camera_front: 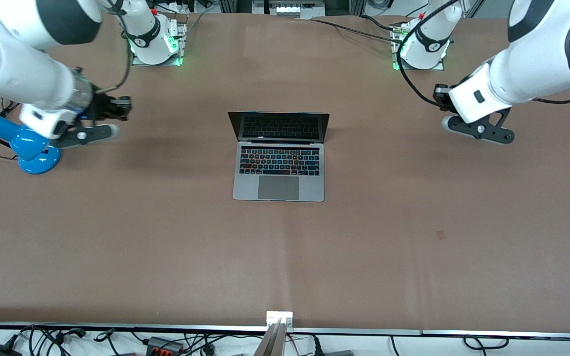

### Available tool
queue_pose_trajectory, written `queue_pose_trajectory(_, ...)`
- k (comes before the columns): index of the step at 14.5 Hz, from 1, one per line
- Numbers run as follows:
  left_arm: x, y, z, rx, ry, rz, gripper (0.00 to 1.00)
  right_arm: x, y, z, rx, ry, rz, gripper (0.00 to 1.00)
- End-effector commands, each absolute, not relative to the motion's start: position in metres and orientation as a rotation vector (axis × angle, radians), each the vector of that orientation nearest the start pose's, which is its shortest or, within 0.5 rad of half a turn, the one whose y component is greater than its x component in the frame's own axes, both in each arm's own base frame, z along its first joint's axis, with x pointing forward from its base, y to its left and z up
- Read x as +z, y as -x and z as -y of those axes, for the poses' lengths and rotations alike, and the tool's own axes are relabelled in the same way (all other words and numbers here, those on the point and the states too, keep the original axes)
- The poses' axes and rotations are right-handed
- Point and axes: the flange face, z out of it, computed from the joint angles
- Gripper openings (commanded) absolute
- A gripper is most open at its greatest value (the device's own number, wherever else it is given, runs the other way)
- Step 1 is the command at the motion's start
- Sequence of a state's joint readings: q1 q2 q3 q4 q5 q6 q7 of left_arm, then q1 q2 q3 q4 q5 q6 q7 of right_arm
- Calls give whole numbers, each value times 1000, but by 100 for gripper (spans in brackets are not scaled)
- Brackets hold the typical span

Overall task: Close laptop with both arms from behind
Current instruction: 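Raise both grippers and swing them toward the back of the laptop lid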

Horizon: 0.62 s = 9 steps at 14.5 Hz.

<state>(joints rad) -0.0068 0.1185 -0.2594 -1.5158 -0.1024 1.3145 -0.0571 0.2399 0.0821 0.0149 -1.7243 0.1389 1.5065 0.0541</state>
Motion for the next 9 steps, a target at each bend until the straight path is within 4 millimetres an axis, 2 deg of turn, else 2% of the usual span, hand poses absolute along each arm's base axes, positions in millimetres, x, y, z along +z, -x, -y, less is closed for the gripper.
queue_pose_trajectory(1,570,-514,157,608,3204,-298,1,480,-521,-199,612,2929,261,0)
queue_pose_trajectory(3,556,-483,197,666,3207,-324,1,463,-515,-229,668,2944,235,0)
queue_pose_trajectory(5,543,-449,231,635,3187,-310,1,447,-502,-263,718,2950,309,0)
queue_pose_trajectory(7,531,-422,248,689,3245,-316,1,435,-490,-290,763,2944,342,0)
queue_pose_trajectory(9,527,-396,264,654,3281,-326,1,419,-483,-311,823,2873,340,0)
